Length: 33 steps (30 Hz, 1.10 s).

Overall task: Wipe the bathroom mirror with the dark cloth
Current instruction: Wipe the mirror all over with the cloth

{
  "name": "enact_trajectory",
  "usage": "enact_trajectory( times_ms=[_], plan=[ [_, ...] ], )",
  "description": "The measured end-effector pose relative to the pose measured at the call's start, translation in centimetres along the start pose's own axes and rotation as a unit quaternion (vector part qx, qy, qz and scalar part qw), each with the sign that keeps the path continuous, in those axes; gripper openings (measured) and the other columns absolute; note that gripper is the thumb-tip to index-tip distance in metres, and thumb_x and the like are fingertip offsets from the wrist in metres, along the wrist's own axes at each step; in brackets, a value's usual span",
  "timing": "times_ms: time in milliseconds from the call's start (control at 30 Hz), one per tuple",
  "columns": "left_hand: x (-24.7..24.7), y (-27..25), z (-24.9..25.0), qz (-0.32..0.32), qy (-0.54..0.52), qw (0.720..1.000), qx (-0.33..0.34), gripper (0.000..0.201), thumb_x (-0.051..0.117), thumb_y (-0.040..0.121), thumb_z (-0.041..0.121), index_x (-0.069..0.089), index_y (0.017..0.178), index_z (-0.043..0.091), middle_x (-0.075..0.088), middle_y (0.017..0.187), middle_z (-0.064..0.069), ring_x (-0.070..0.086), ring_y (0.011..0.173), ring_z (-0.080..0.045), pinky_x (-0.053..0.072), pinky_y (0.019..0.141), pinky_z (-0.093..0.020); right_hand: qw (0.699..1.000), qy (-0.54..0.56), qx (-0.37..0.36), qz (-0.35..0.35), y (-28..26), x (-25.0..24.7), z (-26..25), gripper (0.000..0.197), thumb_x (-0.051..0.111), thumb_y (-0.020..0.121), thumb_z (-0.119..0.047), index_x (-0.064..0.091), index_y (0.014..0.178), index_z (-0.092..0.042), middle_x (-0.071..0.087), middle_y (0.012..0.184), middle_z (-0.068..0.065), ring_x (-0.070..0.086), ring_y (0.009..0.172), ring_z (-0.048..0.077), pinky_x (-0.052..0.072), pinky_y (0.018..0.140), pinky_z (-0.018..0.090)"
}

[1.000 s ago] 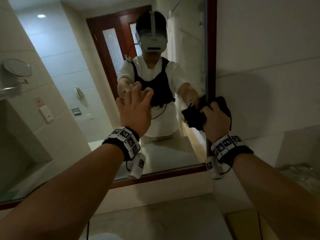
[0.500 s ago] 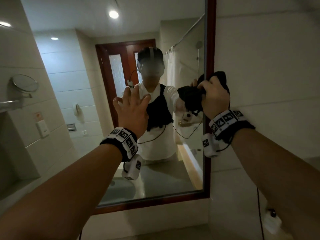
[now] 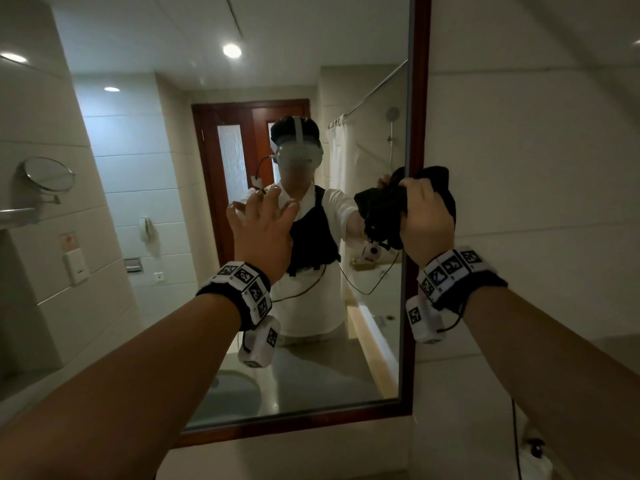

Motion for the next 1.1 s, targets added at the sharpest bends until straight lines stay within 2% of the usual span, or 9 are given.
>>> enact_trajectory(
  times_ms=[67, 200, 333, 367, 467, 567, 733, 900, 1100],
  plan=[
    [0.0, 0.1, 0.1, 0.007, -0.004, 1.000, -0.004, 0.060, 0.067, 0.080, 0.032, 0.044, 0.136, 0.031, 0.032, 0.149, -0.010, 0.032, 0.133, -0.039, 0.029, 0.099, -0.067, 1.000, 0.023, -0.010, -0.016, 0.0, -0.1, 0.2, 0.024, 0.052, 0.091, -0.011, 0.063, 0.113, -0.007, 0.058, 0.111, 0.013, 0.054, 0.079, 0.028, 0.049, 0.064, 0.039],
    [0.2, 0.4, 0.1, 0.015, -0.008, 1.000, -0.010, 0.061, 0.069, 0.076, 0.031, 0.046, 0.133, 0.032, 0.035, 0.147, -0.010, 0.033, 0.131, -0.039, 0.031, 0.098, -0.065, 0.999, 0.041, -0.009, -0.028, 0.0, 0.2, 0.6, 0.012, 0.059, 0.089, -0.008, 0.068, 0.096, -0.008, 0.056, 0.098, 0.011, 0.053, 0.075, 0.027, 0.048, 0.064, 0.036],
    [0.5, 0.3, 0.3, 0.029, -0.022, 0.999, -0.015, 0.062, 0.069, 0.075, 0.031, 0.047, 0.132, 0.030, 0.036, 0.146, -0.011, 0.032, 0.131, -0.039, 0.031, 0.098, -0.064, 0.999, 0.036, -0.019, -0.007, -0.5, 0.0, 0.2, 0.009, 0.061, 0.086, -0.004, 0.068, 0.082, -0.005, 0.056, 0.087, 0.012, 0.052, 0.065, 0.026, 0.048, 0.061, 0.035],
    [0.5, 0.2, 0.4, 0.032, -0.023, 0.999, -0.015, 0.062, 0.069, 0.075, 0.032, 0.047, 0.133, 0.030, 0.035, 0.146, -0.011, 0.031, 0.132, -0.039, 0.031, 0.099, -0.064, 0.999, 0.029, -0.014, -0.021, -1.1, 0.0, 0.0, 0.008, 0.061, 0.085, -0.003, 0.068, 0.081, -0.005, 0.056, 0.087, 0.012, 0.052, 0.065, 0.026, 0.047, 0.061, 0.032],
    [0.7, 0.0, 0.6, 0.034, -0.025, 0.999, -0.016, 0.063, 0.069, 0.075, 0.032, 0.046, 0.134, 0.030, 0.033, 0.148, -0.011, 0.028, 0.135, -0.039, 0.030, 0.101, -0.065, 0.991, 0.014, 0.033, -0.130, -4.3, 0.6, 0.2, 0.008, 0.065, 0.082, 0.004, 0.068, 0.086, -0.003, 0.056, 0.093, 0.014, 0.057, 0.070, 0.027, 0.041, 0.066, 0.026],
    [1.4, -0.5, 1.3, 0.034, -0.022, 0.999, 0.006, 0.063, 0.068, 0.076, 0.030, 0.046, 0.135, 0.032, 0.032, 0.151, -0.011, 0.026, 0.138, -0.039, 0.030, 0.100, -0.065, 0.980, 0.022, 0.064, -0.185, -8.7, 1.5, 0.8, 0.011, 0.067, 0.080, 0.003, 0.065, 0.089, -0.005, 0.054, 0.098, 0.015, 0.057, 0.071, 0.029, 0.043, 0.064, 0.028],
    [3.5, -2.0, 3.6, 0.025, -0.027, 0.999, 0.020, 0.068, 0.067, 0.075, 0.028, 0.044, 0.139, 0.030, 0.026, 0.156, -0.013, 0.017, 0.143, -0.041, 0.031, 0.096, -0.069, 0.976, 0.057, 0.092, -0.188, -14.1, 2.4, 1.0, 0.009, 0.066, 0.081, 0.004, 0.062, 0.080, -0.004, 0.051, 0.089, 0.011, 0.038, 0.063, 0.014, 0.028, 0.060, 0.017],
    [3.9, -2.2, 3.6, 0.046, -0.024, 0.998, 0.019, 0.073, 0.071, 0.072, 0.027, 0.045, 0.140, 0.031, 0.025, 0.157, -0.013, 0.017, 0.144, -0.041, 0.031, 0.099, -0.067, 0.981, 0.030, 0.078, -0.174, -17.1, 2.6, 1.0, 0.013, 0.071, 0.076, 0.003, 0.062, 0.075, -0.007, 0.054, 0.084, 0.012, 0.051, 0.057, 0.028, 0.034, 0.061, 0.026],
    [3.7, -2.3, 3.4, 0.049, -0.025, 0.998, 0.020, 0.073, 0.071, 0.070, 0.027, 0.046, 0.139, 0.031, 0.028, 0.155, -0.012, 0.019, 0.142, -0.039, 0.032, 0.099, -0.065, 0.983, 0.045, 0.096, -0.150, -17.1, 2.7, 1.1, 0.012, 0.072, 0.073, 0.001, 0.067, 0.073, -0.010, 0.055, 0.081, 0.009, 0.054, 0.062, 0.027, 0.040, 0.063, 0.026]
  ],
)
Point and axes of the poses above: each hand's wrist, its own y-axis towards the middle knuckle, its own x-axis out of the palm, z = x × y, the point moved 3 cm from there along y, towards the middle knuckle
